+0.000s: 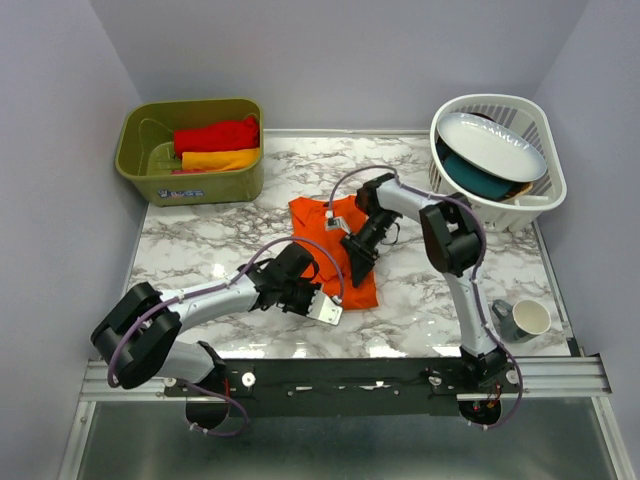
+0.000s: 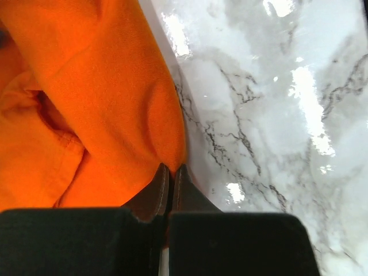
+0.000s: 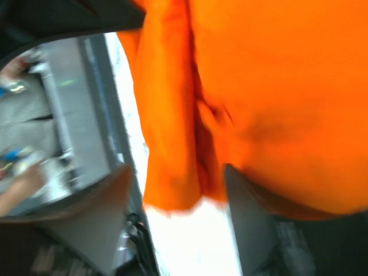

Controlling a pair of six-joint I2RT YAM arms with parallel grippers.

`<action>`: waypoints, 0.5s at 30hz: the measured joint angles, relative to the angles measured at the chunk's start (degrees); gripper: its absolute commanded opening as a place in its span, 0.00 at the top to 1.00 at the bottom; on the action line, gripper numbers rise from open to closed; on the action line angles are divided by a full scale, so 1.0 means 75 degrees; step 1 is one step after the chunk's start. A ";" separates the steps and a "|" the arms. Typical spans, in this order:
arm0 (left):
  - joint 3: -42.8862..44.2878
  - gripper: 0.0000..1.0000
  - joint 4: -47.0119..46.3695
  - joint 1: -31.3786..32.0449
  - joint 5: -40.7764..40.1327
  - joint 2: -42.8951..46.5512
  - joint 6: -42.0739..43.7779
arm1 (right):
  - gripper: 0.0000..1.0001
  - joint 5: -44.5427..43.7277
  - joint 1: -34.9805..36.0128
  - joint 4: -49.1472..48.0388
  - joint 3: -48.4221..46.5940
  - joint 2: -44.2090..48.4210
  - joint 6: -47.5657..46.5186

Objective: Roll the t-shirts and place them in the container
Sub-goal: Roll the T-shirt to the center of the board.

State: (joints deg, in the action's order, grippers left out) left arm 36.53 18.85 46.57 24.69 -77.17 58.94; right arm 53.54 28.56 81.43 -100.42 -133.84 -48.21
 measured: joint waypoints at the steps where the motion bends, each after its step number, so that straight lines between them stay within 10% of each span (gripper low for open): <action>1: 0.0152 1.00 0.0230 -0.0035 0.0105 -0.0079 0.0009 | 0.04 -0.0224 -0.0166 -0.0128 0.0000 0.0341 0.0114; 9: 0.1457 1.00 0.1926 -0.0592 0.1096 -0.1113 0.0047 | 0.00 -0.1603 -0.1189 -0.3351 0.3115 0.5080 0.0230; 15: 0.2547 1.00 0.3086 -0.1457 0.2130 -0.2002 -0.0073 | 0.00 -0.2699 0.0058 -0.6983 0.7175 0.8757 -0.0047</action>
State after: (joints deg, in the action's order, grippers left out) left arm 55.64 42.00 35.64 40.66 -92.18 58.39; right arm 33.30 28.99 29.06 -46.61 -68.16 -48.56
